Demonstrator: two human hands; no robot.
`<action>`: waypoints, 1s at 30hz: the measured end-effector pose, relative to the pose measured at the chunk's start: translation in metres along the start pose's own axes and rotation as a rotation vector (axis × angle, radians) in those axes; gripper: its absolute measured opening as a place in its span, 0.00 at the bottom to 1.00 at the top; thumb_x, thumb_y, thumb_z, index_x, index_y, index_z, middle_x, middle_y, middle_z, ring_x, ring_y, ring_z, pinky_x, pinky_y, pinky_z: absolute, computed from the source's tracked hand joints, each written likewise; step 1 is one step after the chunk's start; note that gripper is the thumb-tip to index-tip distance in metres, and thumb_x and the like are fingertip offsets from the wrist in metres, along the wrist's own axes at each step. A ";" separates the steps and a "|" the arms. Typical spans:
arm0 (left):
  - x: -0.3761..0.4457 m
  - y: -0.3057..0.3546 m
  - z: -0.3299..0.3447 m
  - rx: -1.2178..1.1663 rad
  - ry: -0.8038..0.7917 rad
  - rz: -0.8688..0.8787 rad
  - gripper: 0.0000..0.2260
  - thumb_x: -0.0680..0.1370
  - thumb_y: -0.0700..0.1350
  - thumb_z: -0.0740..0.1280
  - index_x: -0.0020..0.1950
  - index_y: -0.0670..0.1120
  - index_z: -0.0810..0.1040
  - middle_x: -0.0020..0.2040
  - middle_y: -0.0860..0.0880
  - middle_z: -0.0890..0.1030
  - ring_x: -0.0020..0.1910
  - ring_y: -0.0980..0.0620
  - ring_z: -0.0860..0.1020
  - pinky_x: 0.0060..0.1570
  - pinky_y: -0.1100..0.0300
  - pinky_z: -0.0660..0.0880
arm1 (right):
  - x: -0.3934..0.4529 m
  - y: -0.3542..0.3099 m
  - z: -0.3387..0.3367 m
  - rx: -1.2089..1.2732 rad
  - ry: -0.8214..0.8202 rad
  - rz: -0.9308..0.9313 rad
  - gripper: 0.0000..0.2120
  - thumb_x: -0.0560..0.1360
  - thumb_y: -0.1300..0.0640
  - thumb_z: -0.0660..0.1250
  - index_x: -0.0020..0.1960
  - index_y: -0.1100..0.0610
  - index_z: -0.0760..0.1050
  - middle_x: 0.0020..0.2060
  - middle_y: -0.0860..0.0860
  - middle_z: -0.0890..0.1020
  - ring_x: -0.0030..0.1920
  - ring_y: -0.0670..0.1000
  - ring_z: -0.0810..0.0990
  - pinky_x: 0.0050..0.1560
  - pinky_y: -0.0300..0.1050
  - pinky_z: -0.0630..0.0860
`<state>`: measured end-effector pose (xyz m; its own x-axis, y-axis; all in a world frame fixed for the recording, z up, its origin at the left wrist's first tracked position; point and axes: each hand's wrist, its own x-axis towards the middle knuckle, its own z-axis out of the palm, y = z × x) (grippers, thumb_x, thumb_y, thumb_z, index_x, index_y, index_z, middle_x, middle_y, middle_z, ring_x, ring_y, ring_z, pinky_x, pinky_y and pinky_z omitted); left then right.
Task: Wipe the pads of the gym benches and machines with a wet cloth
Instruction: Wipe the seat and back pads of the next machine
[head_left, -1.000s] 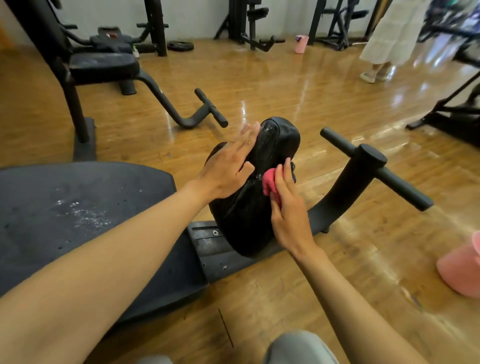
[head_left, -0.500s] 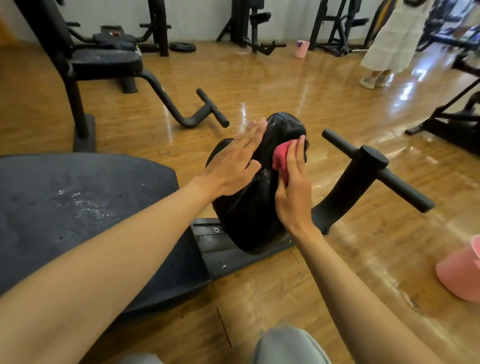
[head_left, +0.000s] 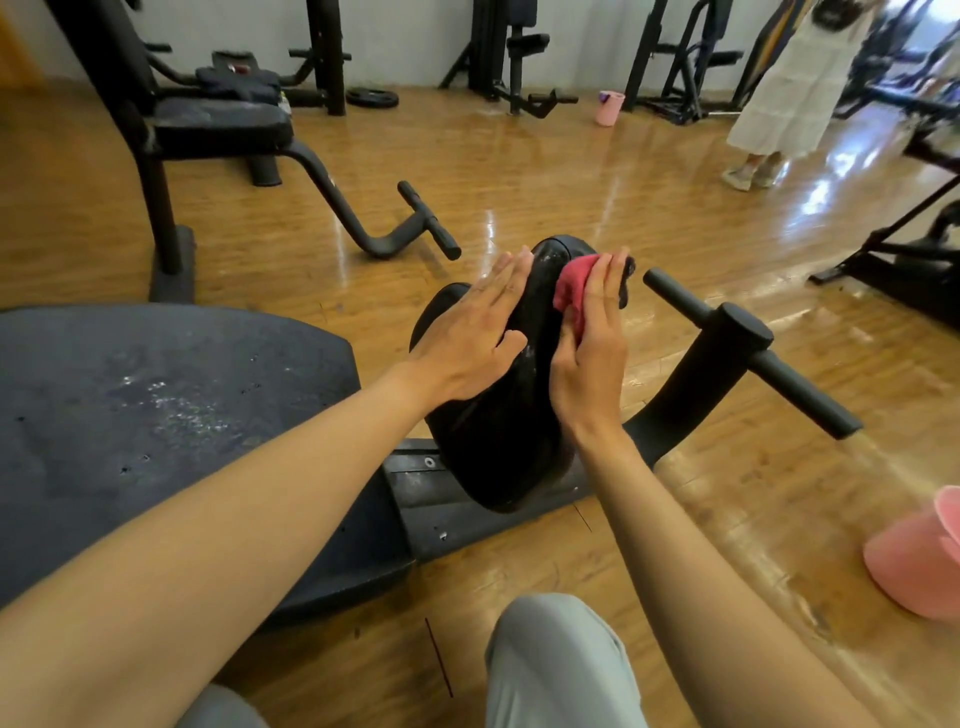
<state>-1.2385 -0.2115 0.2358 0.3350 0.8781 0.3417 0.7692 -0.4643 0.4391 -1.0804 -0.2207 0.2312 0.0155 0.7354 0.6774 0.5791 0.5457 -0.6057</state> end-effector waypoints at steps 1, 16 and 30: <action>0.001 0.001 0.001 -0.006 0.002 -0.006 0.36 0.82 0.44 0.58 0.84 0.47 0.40 0.85 0.53 0.41 0.82 0.59 0.38 0.81 0.58 0.44 | 0.002 0.002 0.003 -0.014 -0.002 -0.011 0.31 0.83 0.68 0.58 0.82 0.64 0.48 0.82 0.56 0.46 0.78 0.34 0.47 0.71 0.24 0.53; 0.000 0.007 -0.003 0.040 0.006 -0.047 0.34 0.83 0.44 0.56 0.84 0.46 0.41 0.85 0.52 0.41 0.82 0.58 0.40 0.78 0.61 0.43 | -0.031 -0.001 0.012 -0.061 -0.078 0.069 0.32 0.82 0.69 0.59 0.83 0.60 0.52 0.83 0.55 0.51 0.80 0.50 0.55 0.73 0.28 0.57; -0.005 0.009 0.006 -0.012 0.050 -0.039 0.34 0.82 0.42 0.54 0.84 0.46 0.41 0.85 0.52 0.41 0.82 0.57 0.39 0.81 0.56 0.44 | -0.112 0.029 -0.018 0.010 -0.216 0.011 0.32 0.79 0.72 0.62 0.81 0.58 0.59 0.81 0.52 0.60 0.81 0.46 0.57 0.78 0.36 0.55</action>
<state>-1.2294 -0.2195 0.2328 0.2771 0.8885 0.3657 0.7744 -0.4318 0.4625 -1.0504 -0.2945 0.1459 -0.1541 0.8095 0.5665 0.5719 0.5406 -0.6170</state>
